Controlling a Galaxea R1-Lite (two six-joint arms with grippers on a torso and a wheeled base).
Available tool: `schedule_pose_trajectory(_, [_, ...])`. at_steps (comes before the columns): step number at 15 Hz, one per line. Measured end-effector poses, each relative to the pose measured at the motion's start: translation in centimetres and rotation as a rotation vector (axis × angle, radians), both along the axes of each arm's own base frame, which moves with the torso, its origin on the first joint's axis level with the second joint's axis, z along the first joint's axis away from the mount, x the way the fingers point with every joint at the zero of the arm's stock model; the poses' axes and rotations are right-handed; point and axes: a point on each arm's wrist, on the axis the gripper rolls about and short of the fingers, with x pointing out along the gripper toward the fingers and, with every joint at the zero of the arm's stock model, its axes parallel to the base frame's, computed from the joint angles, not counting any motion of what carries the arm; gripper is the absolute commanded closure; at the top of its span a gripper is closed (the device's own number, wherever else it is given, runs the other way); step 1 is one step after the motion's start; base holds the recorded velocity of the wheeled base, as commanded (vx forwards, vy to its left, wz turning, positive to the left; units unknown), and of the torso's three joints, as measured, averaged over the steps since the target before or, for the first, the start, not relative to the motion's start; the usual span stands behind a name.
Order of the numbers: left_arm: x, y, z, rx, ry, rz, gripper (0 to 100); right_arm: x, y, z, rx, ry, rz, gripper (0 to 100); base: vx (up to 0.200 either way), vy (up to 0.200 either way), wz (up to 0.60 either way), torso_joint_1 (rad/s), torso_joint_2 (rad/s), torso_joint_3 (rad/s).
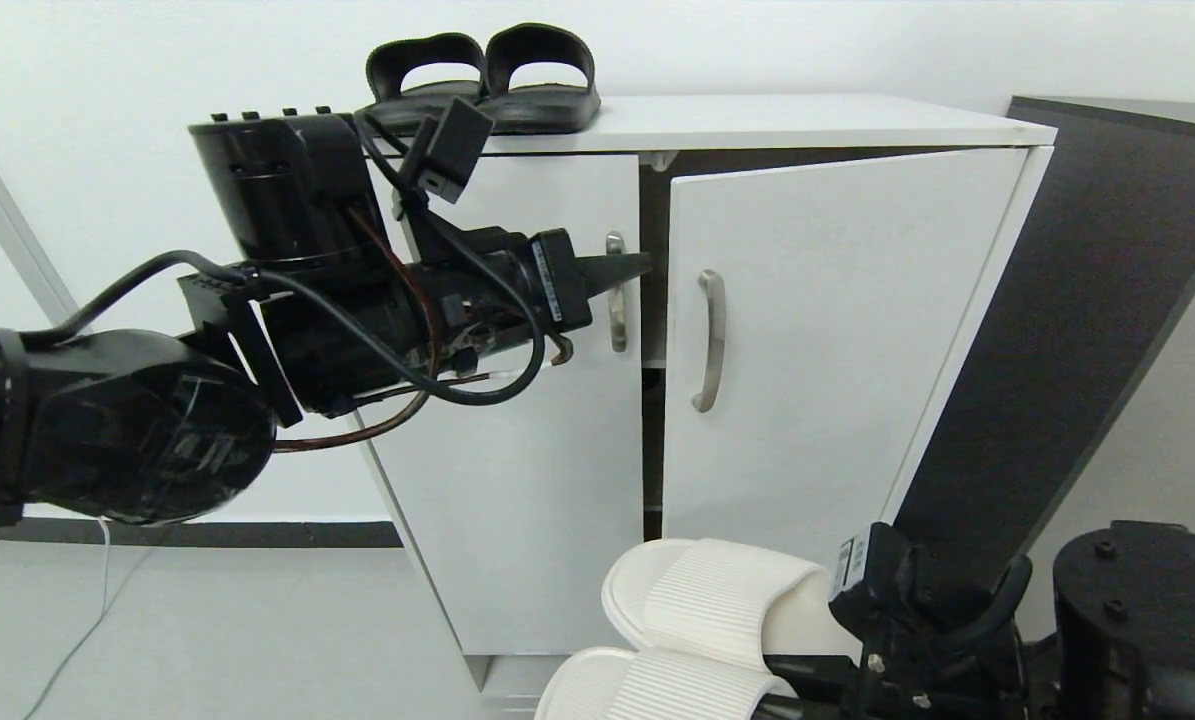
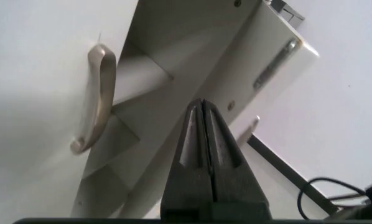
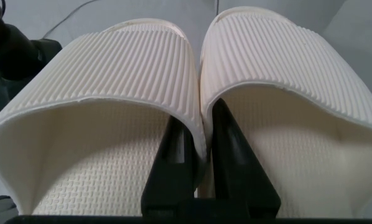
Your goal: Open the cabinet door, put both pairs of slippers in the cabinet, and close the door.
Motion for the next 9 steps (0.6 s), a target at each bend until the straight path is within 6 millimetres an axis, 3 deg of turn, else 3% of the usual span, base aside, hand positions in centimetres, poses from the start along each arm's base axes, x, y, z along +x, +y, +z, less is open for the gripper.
schedule_pose_trajectory(6, [1.5, -1.3, -0.1, -0.004, -0.002, -0.009, 100, -0.7, 0.4, -0.3, -0.010, 0.006, 0.035, 100, 0.000, 0.000, 0.00, 0.000, 0.00, 0.000])
schedule_pose_trajectory(9, [1.5, -1.9, -0.5, -0.001, 0.004, -0.014, 100, -1.0, 0.4, -0.4, -0.014, 0.010, 0.045, 100, -0.200, 0.000, 0.00, 0.004, 0.00, 0.004])
